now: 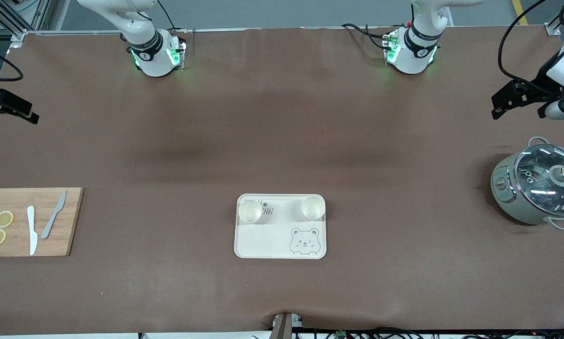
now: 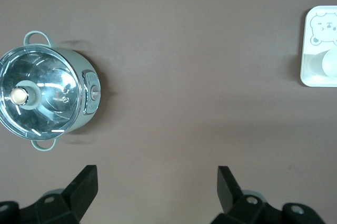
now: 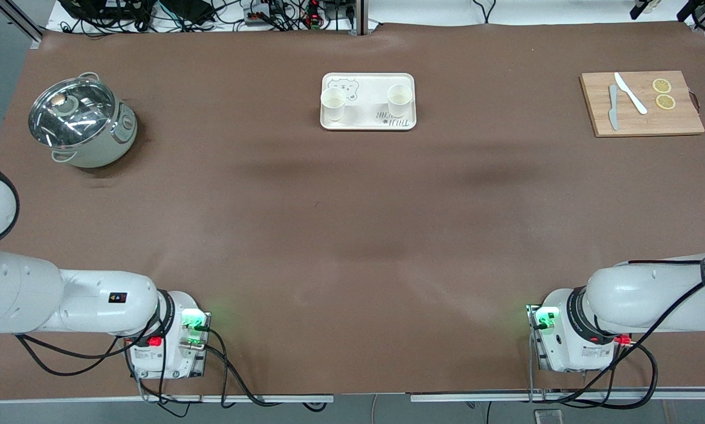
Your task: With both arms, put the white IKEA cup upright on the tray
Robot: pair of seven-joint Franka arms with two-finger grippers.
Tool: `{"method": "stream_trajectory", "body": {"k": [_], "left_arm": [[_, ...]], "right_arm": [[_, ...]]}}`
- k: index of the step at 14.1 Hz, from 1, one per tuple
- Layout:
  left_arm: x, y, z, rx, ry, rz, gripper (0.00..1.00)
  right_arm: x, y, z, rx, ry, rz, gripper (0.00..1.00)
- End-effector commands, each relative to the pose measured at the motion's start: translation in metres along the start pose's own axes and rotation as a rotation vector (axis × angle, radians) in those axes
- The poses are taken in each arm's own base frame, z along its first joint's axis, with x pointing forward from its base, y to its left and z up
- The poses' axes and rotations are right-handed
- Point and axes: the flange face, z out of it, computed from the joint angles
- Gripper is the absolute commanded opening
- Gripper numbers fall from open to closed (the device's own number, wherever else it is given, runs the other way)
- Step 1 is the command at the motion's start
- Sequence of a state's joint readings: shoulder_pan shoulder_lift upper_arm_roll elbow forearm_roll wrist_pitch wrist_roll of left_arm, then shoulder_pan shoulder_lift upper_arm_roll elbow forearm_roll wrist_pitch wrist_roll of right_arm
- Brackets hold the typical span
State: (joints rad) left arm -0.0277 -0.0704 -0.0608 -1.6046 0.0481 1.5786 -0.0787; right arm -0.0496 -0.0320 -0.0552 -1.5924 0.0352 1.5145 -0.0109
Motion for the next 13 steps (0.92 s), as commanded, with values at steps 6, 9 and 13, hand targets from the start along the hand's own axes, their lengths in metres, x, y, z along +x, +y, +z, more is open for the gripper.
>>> {"method": "stream_trajectory", "body": {"k": [6, 9, 13], "left_arm": [[0.002, 0.001, -0.001, -0.017, 0.013, 0.004, 1.0], [0.004, 0.002, 0.001, -0.017, 0.008, 0.008, 1.0], [0.014, 0.013, 0.005, -0.032, 0.0, 0.021, 1.0]], "right_arm": [[-0.007, -0.007, 0.003, -0.001, -0.005, 0.038, 1.0], [-0.007, -0.007, 0.004, -0.001, -0.011, 0.038, 1.0], [-0.007, -0.006, 0.004, -0.001, -0.01, 0.04, 1.0]]}}
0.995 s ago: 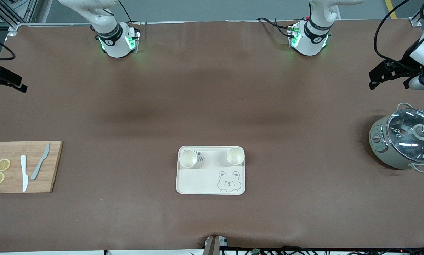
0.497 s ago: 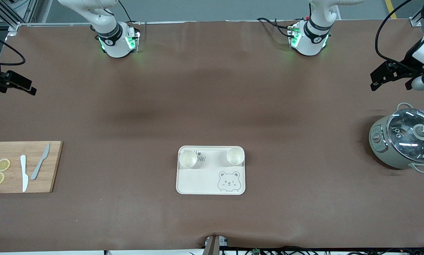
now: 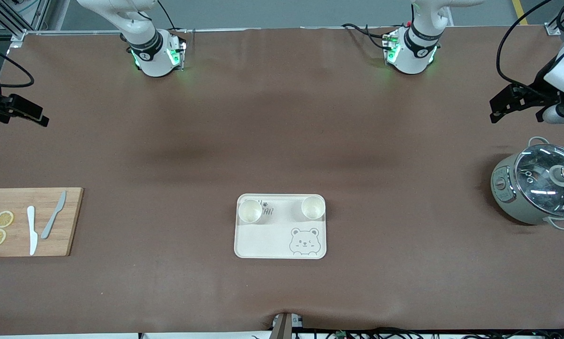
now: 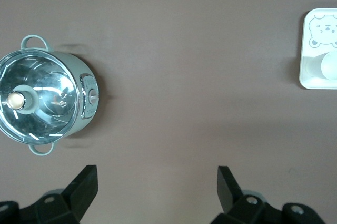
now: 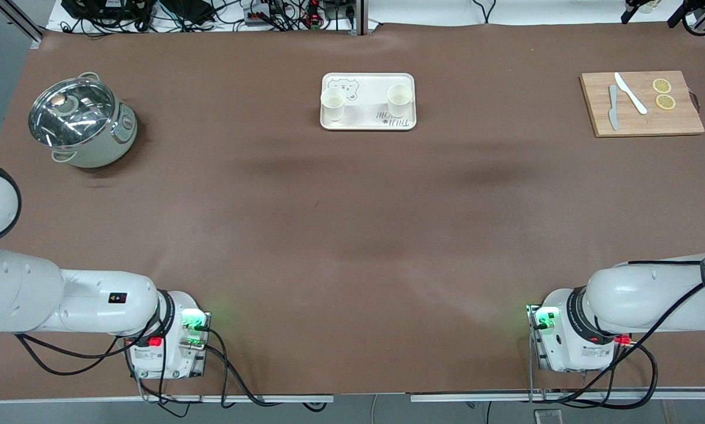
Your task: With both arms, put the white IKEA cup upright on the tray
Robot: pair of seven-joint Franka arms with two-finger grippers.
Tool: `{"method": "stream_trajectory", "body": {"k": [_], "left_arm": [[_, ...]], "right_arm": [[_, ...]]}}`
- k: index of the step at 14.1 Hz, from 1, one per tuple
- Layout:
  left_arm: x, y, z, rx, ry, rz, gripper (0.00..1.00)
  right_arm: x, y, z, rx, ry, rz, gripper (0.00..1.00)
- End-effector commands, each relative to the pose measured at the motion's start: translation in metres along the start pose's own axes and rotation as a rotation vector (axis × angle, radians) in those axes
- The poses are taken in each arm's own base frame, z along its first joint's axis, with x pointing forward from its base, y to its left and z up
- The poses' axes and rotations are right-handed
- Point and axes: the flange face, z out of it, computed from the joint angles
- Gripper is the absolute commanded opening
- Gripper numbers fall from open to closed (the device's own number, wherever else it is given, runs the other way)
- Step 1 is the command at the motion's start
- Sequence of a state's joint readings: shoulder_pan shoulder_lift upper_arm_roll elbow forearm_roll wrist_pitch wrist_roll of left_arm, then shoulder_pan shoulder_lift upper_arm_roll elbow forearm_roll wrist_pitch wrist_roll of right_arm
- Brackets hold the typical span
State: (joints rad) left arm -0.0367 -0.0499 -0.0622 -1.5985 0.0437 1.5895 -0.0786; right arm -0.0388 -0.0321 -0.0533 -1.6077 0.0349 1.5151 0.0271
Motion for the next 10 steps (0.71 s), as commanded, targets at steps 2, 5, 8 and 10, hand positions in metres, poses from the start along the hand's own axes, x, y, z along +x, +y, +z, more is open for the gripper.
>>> {"method": "stream_trajectory", "body": {"k": [2, 5, 8, 10], "left_arm": [[0.008, 0.009, 0.0, -0.03, -0.003, 0.013, 1.0], [0.006, 0.008, 0.002, -0.048, -0.029, 0.009, 1.0], [0.005, 0.001, 0.0, -0.048, -0.029, -0.002, 1.0], [0.005, -0.001, -0.003, -0.049, -0.025, -0.004, 1.0]], "right_arm": [[-0.007, 0.0, -0.004, 0.0, 0.01, 0.012, 1.0], [-0.007, -0.001, -0.004, -0.001, 0.007, 0.011, 1.0], [-0.007, 0.001, -0.004, -0.001, 0.007, 0.016, 1.0], [-0.007, 0.002, -0.003, -0.001, 0.005, 0.017, 1.0]]}}
